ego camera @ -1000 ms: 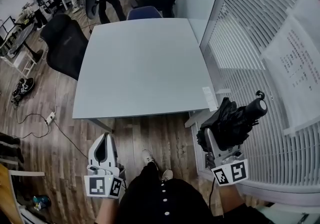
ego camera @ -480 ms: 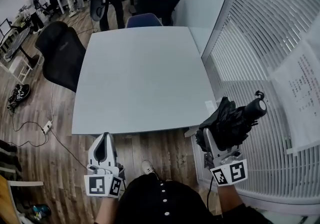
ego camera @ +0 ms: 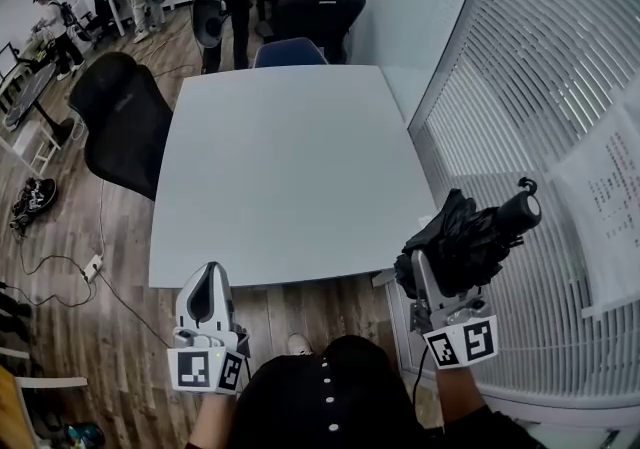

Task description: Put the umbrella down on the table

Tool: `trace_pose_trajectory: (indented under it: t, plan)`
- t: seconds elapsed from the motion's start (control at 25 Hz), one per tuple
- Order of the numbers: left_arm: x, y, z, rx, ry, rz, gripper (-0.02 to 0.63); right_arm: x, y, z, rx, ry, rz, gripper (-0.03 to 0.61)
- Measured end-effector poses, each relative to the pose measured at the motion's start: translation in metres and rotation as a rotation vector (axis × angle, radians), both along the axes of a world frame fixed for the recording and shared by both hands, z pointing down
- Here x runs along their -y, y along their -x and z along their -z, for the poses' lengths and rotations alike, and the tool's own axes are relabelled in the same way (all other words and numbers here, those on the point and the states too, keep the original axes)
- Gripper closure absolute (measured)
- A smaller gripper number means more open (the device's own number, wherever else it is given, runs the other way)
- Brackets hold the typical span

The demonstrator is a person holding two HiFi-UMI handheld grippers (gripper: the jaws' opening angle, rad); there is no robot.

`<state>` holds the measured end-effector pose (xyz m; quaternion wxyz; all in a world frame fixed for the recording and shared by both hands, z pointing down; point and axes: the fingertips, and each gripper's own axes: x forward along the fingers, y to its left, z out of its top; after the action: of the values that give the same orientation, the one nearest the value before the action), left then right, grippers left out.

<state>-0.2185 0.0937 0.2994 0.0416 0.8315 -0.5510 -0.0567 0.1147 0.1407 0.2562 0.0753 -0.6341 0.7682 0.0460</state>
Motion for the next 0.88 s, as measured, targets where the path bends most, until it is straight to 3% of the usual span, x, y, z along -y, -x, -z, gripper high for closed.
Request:
trace_pose_trajectory:
  t: [0.32,0.88]
  plan:
    - [0.016,0.001,-0.026,0.010,0.063,-0.024,0.600,0.011,0.009,-0.022,-0.022,0.067,0.001,0.270]
    - [0.062,-0.013,-0.026,0.026,0.058,-0.007,0.600,0.068,-0.004,-0.030,-0.002,0.073,0.032,0.270]
